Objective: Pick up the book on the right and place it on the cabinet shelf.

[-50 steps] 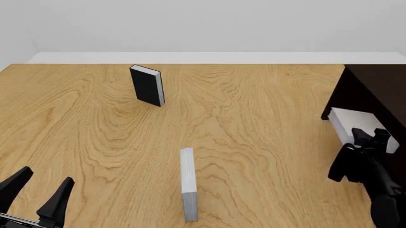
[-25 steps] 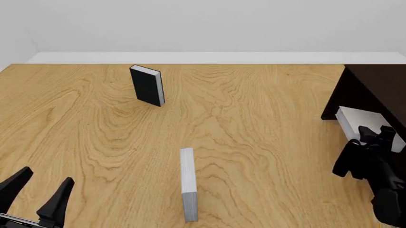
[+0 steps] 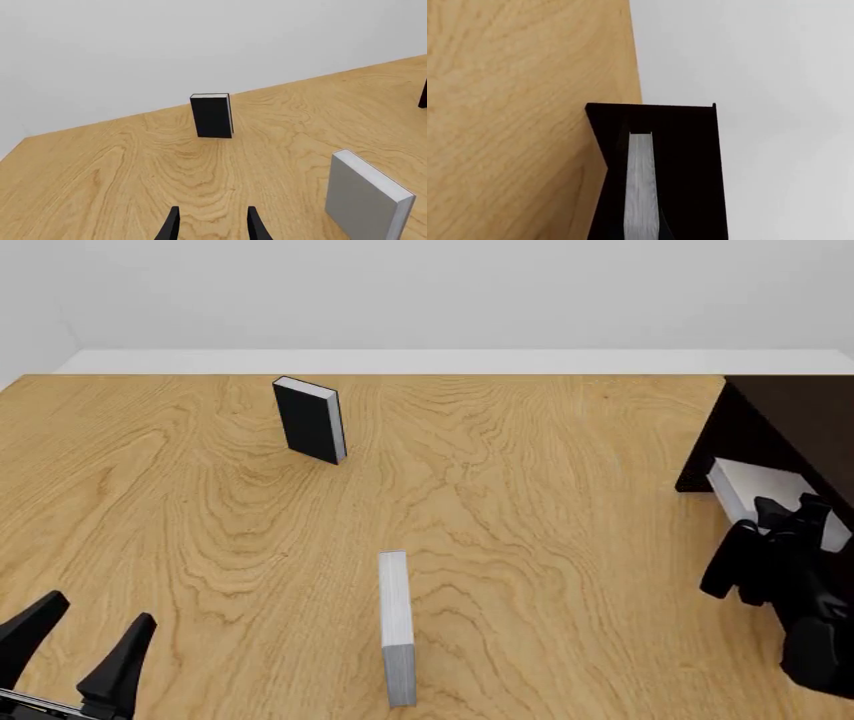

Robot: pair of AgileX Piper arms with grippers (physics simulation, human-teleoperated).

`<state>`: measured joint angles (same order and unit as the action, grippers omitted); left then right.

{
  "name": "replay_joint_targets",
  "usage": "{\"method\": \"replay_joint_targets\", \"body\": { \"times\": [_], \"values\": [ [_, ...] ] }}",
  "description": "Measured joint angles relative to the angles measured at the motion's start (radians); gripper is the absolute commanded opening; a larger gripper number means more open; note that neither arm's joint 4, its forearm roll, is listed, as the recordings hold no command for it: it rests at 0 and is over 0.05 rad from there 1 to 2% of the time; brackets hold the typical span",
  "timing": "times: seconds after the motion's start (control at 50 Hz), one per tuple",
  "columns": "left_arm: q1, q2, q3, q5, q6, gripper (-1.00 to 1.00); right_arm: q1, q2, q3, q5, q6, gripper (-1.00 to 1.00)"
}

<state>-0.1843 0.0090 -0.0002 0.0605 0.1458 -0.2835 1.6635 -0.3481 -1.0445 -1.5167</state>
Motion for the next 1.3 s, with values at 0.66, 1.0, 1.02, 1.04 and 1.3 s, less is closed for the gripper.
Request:
{"method": "replay_joint_targets", "body": {
  "times": [0.66, 1.0, 1.02, 1.04, 1.3],
  "values": [
    [0.0, 0.001, 0.0, 0.002, 0.0, 1.0, -0.011, 0.074, -0.047, -0.008, 0.019, -1.0],
    [0.003, 0.0, 0.0, 0.002, 0.002, 1.0, -0.007, 0.094, -0.065, -0.01, 0.036, -1.0],
    [0.003, 0.0, 0.0, 0.002, 0.002, 1.0, -0.006, 0.094, -0.067, -0.006, 0.038, -1.0],
    [0.003, 0.0, 0.0, 0.002, 0.002, 1.0, -0.006, 0.093, -0.069, -0.001, 0.042, -1.0],
    [0.003, 0.0, 0.0, 0.001, 0.005, 1.0, -0.003, 0.083, -0.091, 0.047, 0.079, -1.0]
  ]
}}
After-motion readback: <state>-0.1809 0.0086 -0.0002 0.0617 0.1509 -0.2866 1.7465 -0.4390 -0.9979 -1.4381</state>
